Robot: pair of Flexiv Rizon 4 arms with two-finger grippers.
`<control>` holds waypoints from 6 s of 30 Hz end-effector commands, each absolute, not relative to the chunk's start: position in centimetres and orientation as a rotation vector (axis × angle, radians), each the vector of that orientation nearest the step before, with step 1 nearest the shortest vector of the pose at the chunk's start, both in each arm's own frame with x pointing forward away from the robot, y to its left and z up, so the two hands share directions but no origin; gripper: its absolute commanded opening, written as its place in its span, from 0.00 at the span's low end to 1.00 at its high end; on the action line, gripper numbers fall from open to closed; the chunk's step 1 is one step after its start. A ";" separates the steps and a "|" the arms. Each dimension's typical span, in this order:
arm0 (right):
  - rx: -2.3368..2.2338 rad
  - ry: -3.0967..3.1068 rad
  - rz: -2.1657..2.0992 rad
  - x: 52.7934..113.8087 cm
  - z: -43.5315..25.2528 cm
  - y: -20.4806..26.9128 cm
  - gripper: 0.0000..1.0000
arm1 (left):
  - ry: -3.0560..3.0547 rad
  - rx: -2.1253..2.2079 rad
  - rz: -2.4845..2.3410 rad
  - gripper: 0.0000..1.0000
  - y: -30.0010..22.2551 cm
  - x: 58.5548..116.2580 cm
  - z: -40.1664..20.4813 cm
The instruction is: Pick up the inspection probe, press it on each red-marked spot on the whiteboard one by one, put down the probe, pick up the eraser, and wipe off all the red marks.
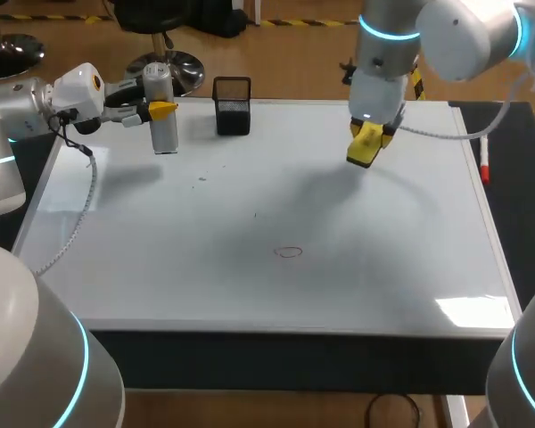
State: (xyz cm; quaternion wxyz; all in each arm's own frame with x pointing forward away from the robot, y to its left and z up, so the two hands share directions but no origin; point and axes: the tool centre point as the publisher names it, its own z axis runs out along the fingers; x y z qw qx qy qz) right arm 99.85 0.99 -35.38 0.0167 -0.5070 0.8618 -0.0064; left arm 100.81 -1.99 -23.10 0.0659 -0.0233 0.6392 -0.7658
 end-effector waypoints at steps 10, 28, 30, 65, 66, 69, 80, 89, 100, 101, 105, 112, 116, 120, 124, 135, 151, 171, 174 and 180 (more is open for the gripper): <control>-1.416 2.810 -0.005 108.3 -36.4 -4.3 0.00 | 1.926 -0.075 -2.304 0.00 -2.1 100.6 -22.9; -1.326 2.876 0.029 115.0 -37.8 -5.9 0.00 | 1.926 -0.075 -2.304 0.00 -2.1 100.6 -22.9; -1.328 2.875 0.029 115.1 -37.9 -5.9 0.00 | 1.926 -0.075 -2.304 0.00 -2.1 100.6 -22.9; -1.335 2.875 0.010 115.2 -37.9 -6.0 0.00 | 1.941 0.021 -2.366 0.00 -5.5 96.7 -22.3; -1.335 2.875 0.010 115.2 -37.9 -6.0 0.00 | 1.943 0.034 -2.376 0.00 -5.9 96.3 -22.3; -1.335 2.875 0.010 115.2 -37.9 -6.0 0.00 | 1.946 0.089 -2.421 0.00 -7.4 94.5 -22.2; -1.335 2.875 0.010 115.2 -37.9 -6.0 0.00 | 2.021 0.309 -2.567 0.00 -15.2 87.6 -22.0; -1.335 2.875 0.010 115.2 -37.9 -6.0 0.00 | 2.079 0.488 -2.683 0.00 -20.8 82.7 -23.2; -1.335 2.875 0.010 115.2 -37.9 -6.0 0.00 | 2.155 0.582 -2.742 0.00 -23.6 77.9 -26.2; -1.335 2.875 0.010 115.2 -37.9 -6.0 0.00 | 2.160 0.584 -2.747 0.00 -23.7 77.6 -26.6; -1.335 2.875 0.010 115.2 -37.9 -6.0 0.00 | 2.174 0.582 -2.758 0.00 -24.1 77.1 -27.6; -1.335 2.875 0.010 115.2 -37.9 -6.0 0.00 | 2.166 0.634 -2.773 0.00 -24.8 77.0 -28.2; -1.335 2.875 0.010 115.2 -37.9 -6.0 0.00 | 2.176 0.640 -2.758 0.00 -24.8 77.3 -28.4; -1.335 2.875 0.010 115.2 -37.9 -6.0 0.00 | 2.197 0.640 -2.739 0.00 -24.7 77.5 -28.8; -1.335 2.875 0.010 115.2 -37.9 -6.0 0.00 | 2.225 0.629 -2.714 0.00 -24.3 77.7 -29.2; -1.335 2.875 0.010 115.2 -37.9 -6.0 0.00 | 2.255 0.624 -2.685 0.00 -24.0 77.7 -29.5; -1.335 2.875 0.010 115.2 -37.9 -6.0 0.00 | 2.169 0.590 -2.640 0.00 -22.0 79.5 -25.8; -1.335 2.875 0.010 115.2 -37.9 -6.0 0.00 | 2.034 0.273 -2.488 0.00 -14.5 89.4 -24.0; -1.335 2.875 0.010 115.2 -37.9 -6.0 0.00 | 1.997 0.217 -2.472 0.00 -13.2 90.9 -23.7; -1.335 2.875 0.010 115.2 -37.9 -6.0 0.00 | 1.974 0.152 -2.424 0.00 -10.7 92.9 -23.3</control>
